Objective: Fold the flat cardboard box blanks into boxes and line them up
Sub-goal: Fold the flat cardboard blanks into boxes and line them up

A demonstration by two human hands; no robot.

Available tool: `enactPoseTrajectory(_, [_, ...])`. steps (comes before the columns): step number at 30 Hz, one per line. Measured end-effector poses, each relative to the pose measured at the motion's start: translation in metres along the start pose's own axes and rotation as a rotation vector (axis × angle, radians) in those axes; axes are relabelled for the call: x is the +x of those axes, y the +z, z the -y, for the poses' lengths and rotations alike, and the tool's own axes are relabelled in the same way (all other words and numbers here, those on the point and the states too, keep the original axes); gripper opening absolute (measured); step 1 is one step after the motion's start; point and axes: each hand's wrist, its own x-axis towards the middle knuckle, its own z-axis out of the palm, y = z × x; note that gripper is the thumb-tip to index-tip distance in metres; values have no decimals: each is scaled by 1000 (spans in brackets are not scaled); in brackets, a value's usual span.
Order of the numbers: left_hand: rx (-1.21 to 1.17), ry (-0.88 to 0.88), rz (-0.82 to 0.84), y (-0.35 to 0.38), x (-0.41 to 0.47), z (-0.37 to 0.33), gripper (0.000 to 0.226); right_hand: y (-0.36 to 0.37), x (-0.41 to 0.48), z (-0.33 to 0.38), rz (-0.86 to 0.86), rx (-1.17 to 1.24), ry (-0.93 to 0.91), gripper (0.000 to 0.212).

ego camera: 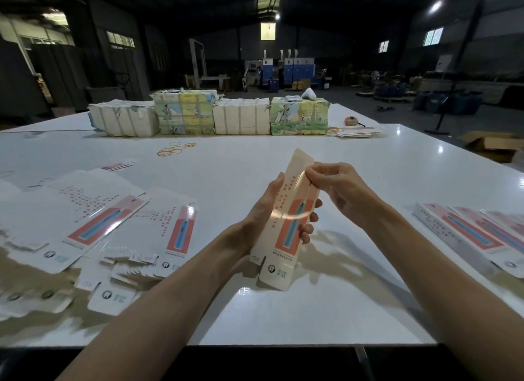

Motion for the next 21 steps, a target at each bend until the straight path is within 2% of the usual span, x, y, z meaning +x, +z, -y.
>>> enactPoseTrajectory(4, [-14,-55,-108,10,5,2,66,0,4,0,33,116,-11,35])
enactPoseTrajectory(9, [-196,-25,-105,3,7,5,62,17,3,-8,-71,138,-58,27])
enactPoseTrajectory(13, [-440,66,-133,-8,2,4,60,35,-7,-21,-62,38,-26,49])
enactPoseTrajectory(16, [-383,87,-161,-9,0,6,64,43,-11,-28,-43,-7,-58,47])
enactPoseTrajectory(21, [-132,81,-290,-3,3,9,75,41,-13,-24,-81,-28,-79,49])
